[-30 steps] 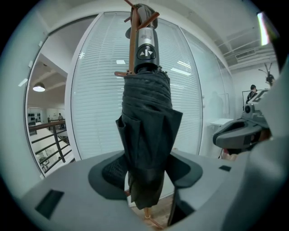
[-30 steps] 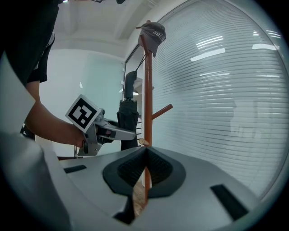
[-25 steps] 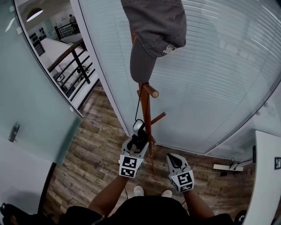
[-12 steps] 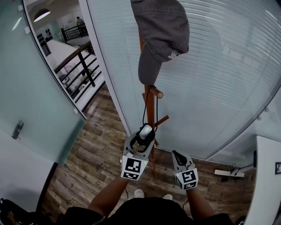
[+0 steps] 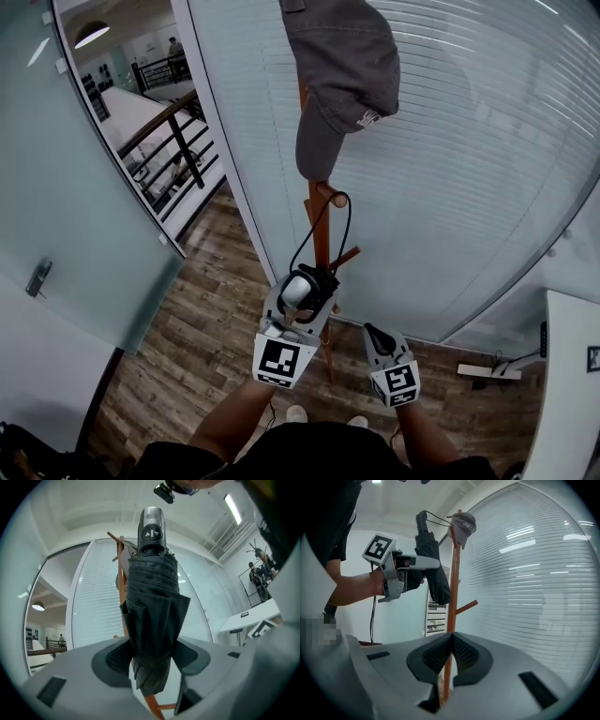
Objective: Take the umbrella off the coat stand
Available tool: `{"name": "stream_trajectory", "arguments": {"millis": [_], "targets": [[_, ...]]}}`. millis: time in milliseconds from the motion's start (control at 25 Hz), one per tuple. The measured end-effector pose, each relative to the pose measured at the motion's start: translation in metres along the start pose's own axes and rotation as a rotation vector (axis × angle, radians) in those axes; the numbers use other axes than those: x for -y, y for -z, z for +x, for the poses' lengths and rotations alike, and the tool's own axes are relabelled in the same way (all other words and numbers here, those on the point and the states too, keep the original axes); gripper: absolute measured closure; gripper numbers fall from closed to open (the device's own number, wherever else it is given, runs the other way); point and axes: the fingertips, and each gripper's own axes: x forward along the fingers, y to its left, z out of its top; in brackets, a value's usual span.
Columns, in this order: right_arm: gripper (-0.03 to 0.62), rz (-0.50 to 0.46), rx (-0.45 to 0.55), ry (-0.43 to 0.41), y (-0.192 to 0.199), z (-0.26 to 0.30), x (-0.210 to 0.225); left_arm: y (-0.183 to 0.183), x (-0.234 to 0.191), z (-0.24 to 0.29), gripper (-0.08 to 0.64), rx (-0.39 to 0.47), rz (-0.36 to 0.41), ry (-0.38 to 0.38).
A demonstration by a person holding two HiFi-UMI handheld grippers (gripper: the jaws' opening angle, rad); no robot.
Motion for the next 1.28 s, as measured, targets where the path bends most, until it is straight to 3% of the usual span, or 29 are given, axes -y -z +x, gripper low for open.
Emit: {"name": "stream_trajectory", "arguments": {"millis": [80, 200, 440, 600, 760, 1040, 1280], "targets": [[0.586, 0.000, -0.004, -0.001, 0.002, -0.002, -0.001, -0.021, 0.000, -0.003, 0.299, 0.093, -0.032, 0.023], [0.586, 0.001, -0.007, -0.005, 0.006, -0.004, -0.004, -0.041, 0.000, -0.011, 0.299, 0.163, -0.071, 0.044], [0.586, 0.010, 0.000, -0.004, 0.007, -0.005, -0.007, -0.040, 0.005, -0.023, 0.299, 0.175, -0.085, 0.066], [0.586, 0.011, 0.015, -0.009, -0.002, -0.009, -0.012, -0.019, 0.008, -0.029, 0.299, 0.121, -0.066, 0.046], [0.586, 0.031, 0.030, -0.026, -0.007, -0.009, -0.021, 0.019, 0.007, -0.038, 0.299, 0.005, -0.049, 0.011], [0.586, 0.062, 0.037, -0.049, -0.006, -0.007, -0.032, 0.081, 0.010, -0.058, 0.299, -0.191, -0.113, -0.026], [0.585, 0.203, 0.081, -0.036, -0.023, -0.009, -0.024, 0.127, 0.020, -0.070, 0.299, -0.312, -0.127, -0.019]]}}
